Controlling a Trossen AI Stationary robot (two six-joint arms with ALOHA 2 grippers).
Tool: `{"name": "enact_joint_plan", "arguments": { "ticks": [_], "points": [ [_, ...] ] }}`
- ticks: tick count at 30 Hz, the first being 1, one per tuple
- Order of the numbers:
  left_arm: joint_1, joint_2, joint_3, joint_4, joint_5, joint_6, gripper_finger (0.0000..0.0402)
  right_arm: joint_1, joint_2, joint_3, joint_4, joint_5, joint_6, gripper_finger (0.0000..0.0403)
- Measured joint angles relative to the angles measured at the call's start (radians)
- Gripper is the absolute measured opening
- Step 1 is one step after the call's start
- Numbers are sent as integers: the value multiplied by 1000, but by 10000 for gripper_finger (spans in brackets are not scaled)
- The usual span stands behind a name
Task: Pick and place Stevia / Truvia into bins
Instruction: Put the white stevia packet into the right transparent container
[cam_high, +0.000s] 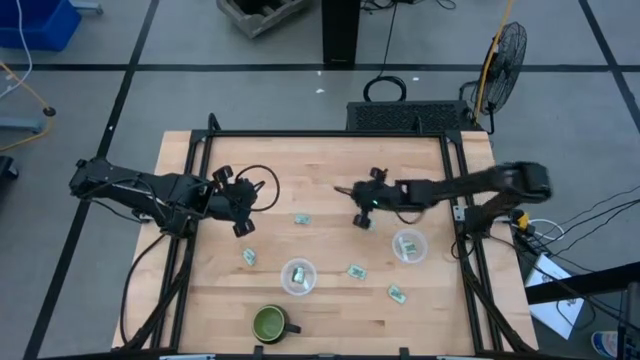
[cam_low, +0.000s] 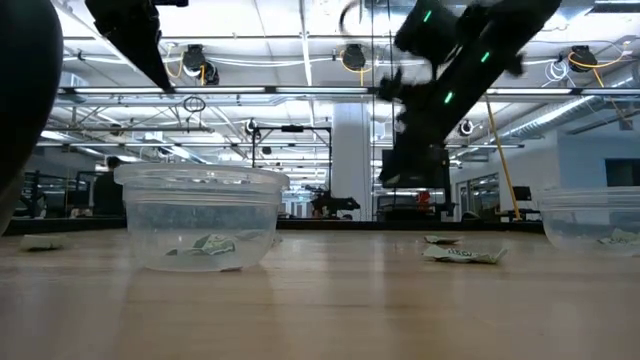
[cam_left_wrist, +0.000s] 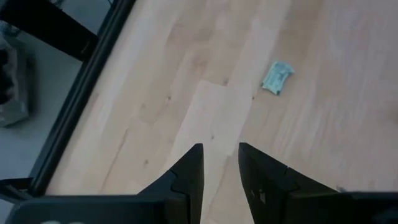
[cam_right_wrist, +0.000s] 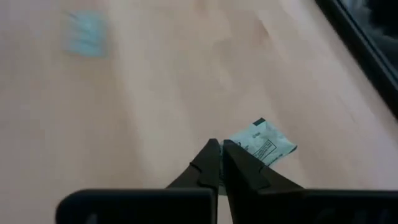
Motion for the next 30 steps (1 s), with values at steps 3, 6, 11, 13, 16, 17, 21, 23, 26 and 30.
{"name": "enact_joint_plan", "arguments": {
  "ticks": [3,6,11,13,16,17,21,23,26,30],
  "points": [
    [-1,0,0,0,6,-17,106,106,-124,0,-187,-2,200,2],
    [-1,0,0,0,6,-29,106,217,-215,0,-394,-4,487,2],
    [-1,0,0,0,6,-23,106,370,-286,0,-662,-130,805,1],
    [-1,0,0,0,2,-23,106,411,-291,0,-708,-134,889,1],
    [-1,0,0,0,1,-24,106,439,-282,0,-742,-157,960,1],
    [-1,0,0,1,0,-24,106,443,-277,-2,-738,-163,967,1],
    [-1,0,0,1,0,-48,106,446,-265,-60,-693,-215,1002,1],
    [-1,0,0,1,0,-51,106,445,-264,-100,-665,-245,1022,1],
    [-1,0,0,1,-1,-39,106,443,-265,-154,-607,-265,1027,3],
    [-1,0,0,1,-2,-22,106,443,-270,-177,-577,-265,1020,14]
  ]
}}
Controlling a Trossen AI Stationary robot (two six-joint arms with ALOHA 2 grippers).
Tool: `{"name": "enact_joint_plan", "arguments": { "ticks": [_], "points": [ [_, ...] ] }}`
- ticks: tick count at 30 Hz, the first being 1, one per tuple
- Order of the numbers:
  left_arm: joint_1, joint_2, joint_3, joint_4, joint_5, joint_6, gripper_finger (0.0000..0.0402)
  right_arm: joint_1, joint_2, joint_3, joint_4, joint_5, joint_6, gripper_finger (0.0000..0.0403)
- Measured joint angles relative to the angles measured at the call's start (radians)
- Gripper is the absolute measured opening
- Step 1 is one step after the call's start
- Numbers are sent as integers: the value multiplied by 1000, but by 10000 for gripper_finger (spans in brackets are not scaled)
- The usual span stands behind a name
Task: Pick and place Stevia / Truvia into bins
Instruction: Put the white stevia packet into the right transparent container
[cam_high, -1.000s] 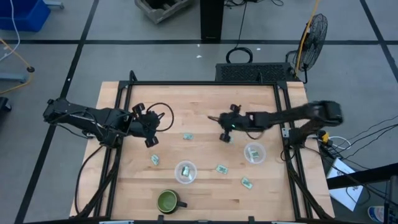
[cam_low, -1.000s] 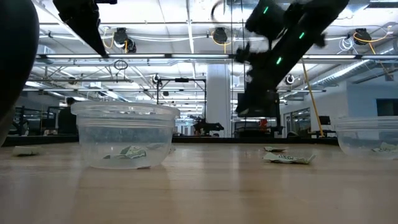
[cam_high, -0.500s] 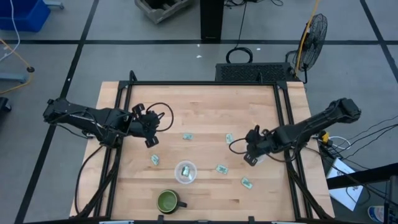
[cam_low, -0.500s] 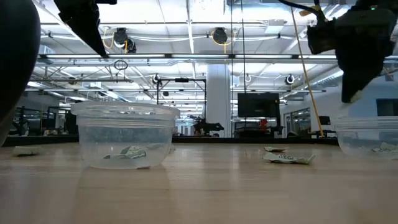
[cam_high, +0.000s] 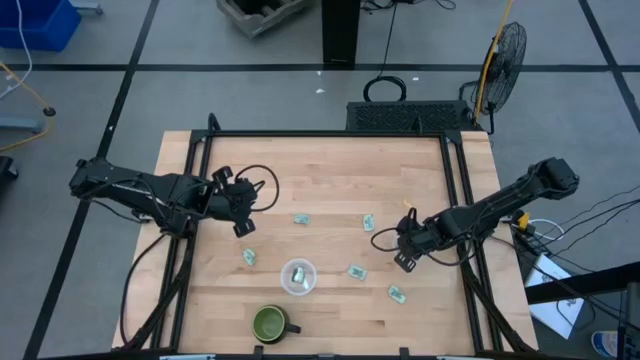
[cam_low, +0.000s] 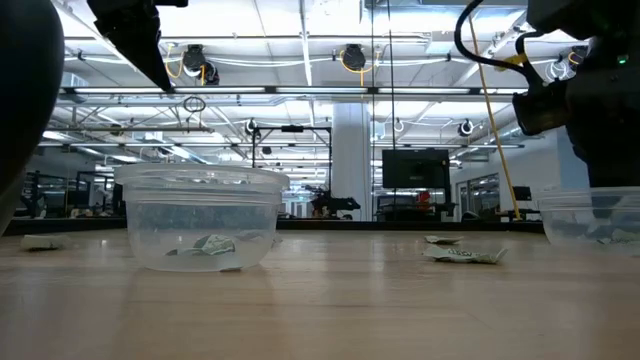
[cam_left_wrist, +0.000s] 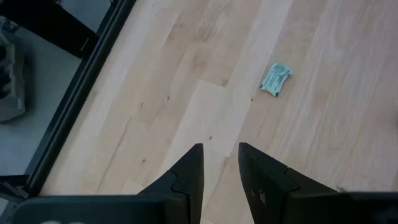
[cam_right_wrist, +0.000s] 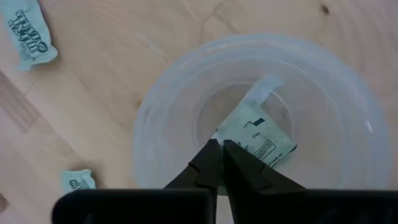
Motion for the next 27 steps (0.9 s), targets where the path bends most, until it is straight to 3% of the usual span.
{"name": "enact_joint_plan", "arguments": {
  "ticks": [11,16,23,27],
  "points": [
    [0,0,0,1,0,-1,106,0,0,0,56,1,-65,80],
    [0,0,0,1,-1,13,106,-3,-11,2,98,1,-114,81],
    [0,0,0,15,-1,31,106,-3,-101,23,10,-2,-65,78],
    [0,0,0,59,-2,32,106,-3,-184,24,49,49,-159,79]
  ]
}}
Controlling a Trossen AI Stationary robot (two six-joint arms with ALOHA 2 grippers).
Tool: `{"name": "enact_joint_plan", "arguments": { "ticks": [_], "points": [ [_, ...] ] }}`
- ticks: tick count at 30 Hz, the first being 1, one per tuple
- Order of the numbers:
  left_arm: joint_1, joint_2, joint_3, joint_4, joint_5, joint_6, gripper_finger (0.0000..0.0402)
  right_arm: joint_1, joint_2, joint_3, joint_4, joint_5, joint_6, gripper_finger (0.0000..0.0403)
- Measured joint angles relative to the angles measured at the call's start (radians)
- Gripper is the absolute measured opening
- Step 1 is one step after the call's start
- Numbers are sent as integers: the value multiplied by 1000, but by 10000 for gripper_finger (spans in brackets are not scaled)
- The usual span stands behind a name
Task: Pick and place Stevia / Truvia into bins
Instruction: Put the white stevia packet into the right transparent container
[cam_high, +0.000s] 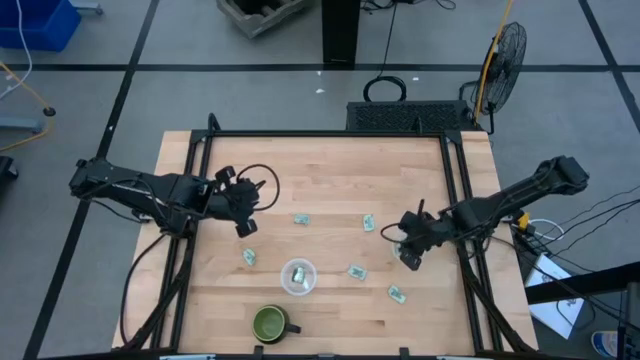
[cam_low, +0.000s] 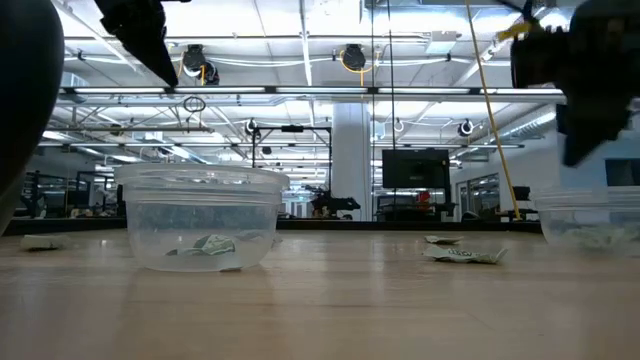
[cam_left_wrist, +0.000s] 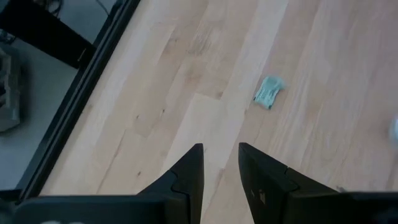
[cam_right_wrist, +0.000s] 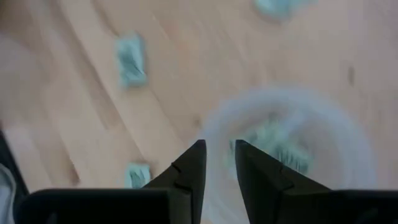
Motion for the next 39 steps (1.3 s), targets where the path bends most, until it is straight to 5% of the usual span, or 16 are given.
{"name": "enact_joint_plan", "arguments": {
  "ticks": [8,13,25,32,39],
  "points": [
    [0,0,0,52,5,-2,106,-77,-47,-49,302,421,-404,79],
    [5,0,0,56,2,-3,106,-218,81,-138,548,269,-507,80],
    [5,0,0,58,2,-6,106,-439,412,-145,610,60,-571,80],
    [6,0,0,58,3,-6,106,-445,396,-145,686,134,-656,80],
    [6,0,0,59,2,-5,106,-449,336,-145,716,53,-673,80]
  ]
}}
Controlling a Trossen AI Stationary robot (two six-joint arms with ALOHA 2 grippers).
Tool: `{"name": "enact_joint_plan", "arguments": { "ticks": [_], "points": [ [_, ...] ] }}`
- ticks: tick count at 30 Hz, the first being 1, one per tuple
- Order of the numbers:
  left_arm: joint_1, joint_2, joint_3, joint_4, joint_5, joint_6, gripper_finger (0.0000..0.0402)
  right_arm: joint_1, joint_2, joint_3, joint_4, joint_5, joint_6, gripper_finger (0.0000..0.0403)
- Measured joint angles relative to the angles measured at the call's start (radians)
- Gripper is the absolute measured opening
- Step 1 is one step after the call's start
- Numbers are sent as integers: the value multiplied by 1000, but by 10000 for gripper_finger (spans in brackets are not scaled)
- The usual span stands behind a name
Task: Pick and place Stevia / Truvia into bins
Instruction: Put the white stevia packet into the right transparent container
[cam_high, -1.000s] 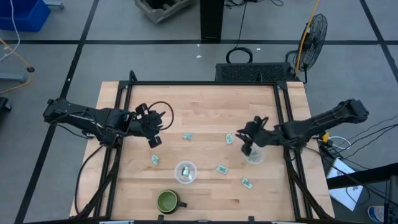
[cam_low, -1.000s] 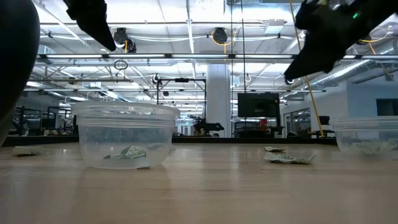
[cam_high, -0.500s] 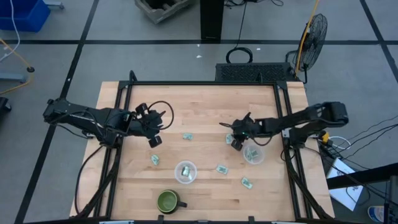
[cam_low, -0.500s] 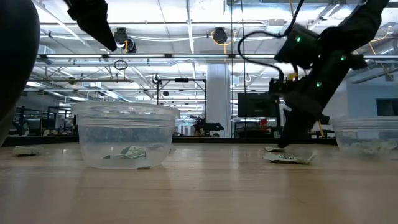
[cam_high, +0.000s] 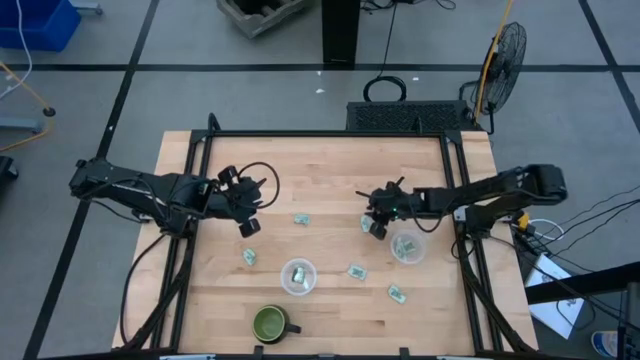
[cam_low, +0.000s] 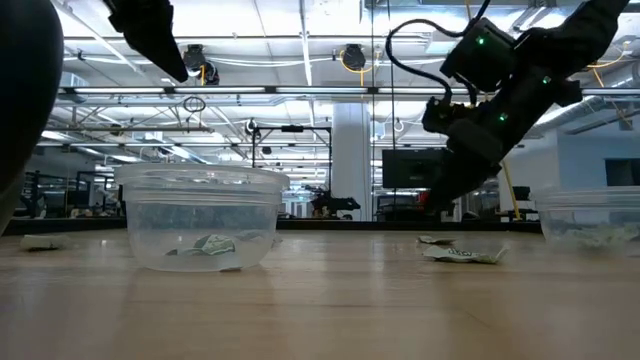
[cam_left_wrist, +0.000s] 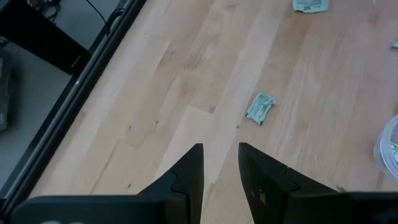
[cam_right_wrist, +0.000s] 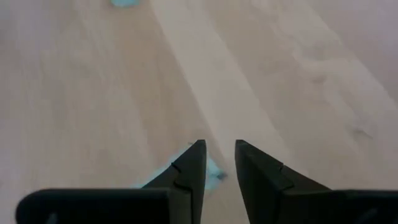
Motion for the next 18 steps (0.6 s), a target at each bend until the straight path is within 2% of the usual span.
{"name": "enact_joint_plan", "arguments": {
  "ticks": [6,10,18],
  "points": [
    [0,0,0,3,0,1,106,12,96,0,99,-49,0,80],
    [0,0,0,3,2,-6,106,20,150,0,88,-48,-14,83],
    [0,0,0,2,3,-5,106,43,163,1,96,-44,-42,127]
  ]
}}
